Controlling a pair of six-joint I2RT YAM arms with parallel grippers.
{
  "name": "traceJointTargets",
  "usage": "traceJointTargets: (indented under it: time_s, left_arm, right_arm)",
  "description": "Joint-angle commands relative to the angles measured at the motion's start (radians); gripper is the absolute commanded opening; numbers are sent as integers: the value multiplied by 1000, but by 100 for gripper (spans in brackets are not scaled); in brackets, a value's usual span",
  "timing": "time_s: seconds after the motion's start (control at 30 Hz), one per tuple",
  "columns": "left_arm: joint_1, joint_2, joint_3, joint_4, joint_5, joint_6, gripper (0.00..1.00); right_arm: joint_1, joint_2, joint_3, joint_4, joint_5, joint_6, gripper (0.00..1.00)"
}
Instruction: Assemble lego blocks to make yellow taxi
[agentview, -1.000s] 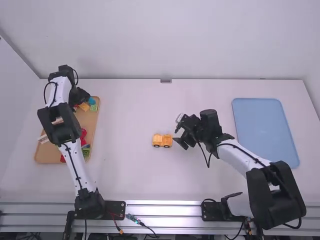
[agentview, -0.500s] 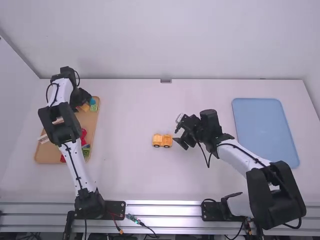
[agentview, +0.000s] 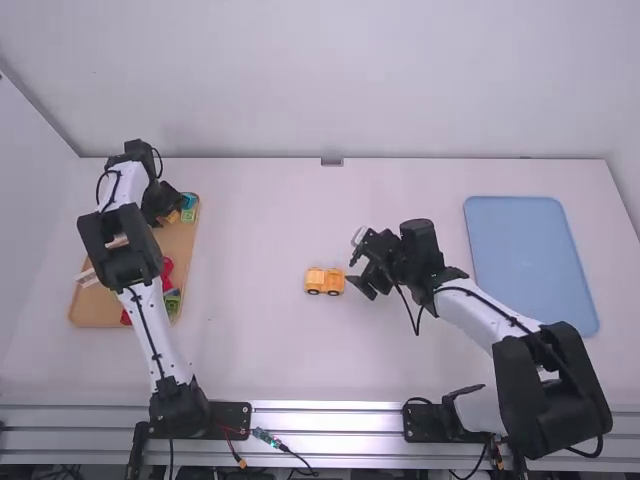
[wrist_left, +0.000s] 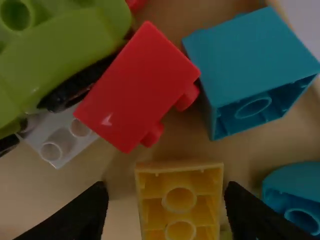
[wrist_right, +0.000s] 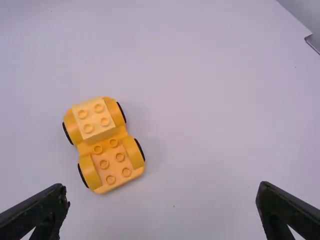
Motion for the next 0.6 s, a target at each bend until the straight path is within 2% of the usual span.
traceJointTargets:
  time_s: [0.0, 0.3, 0.57]
  left_arm:
    - [-5, 8, -14, -7, 15, 3, 58]
    - [-12, 8, -14, -14, 44, -5, 56]
    - [-12, 8, -14, -17, 43, -24, 50]
  right_arm:
    - [0, -12, 13, -3, 2, 5, 99]
    - [0, -12, 13, -3, 3, 5, 99]
    - [0, -12, 13, -3, 29, 6, 99]
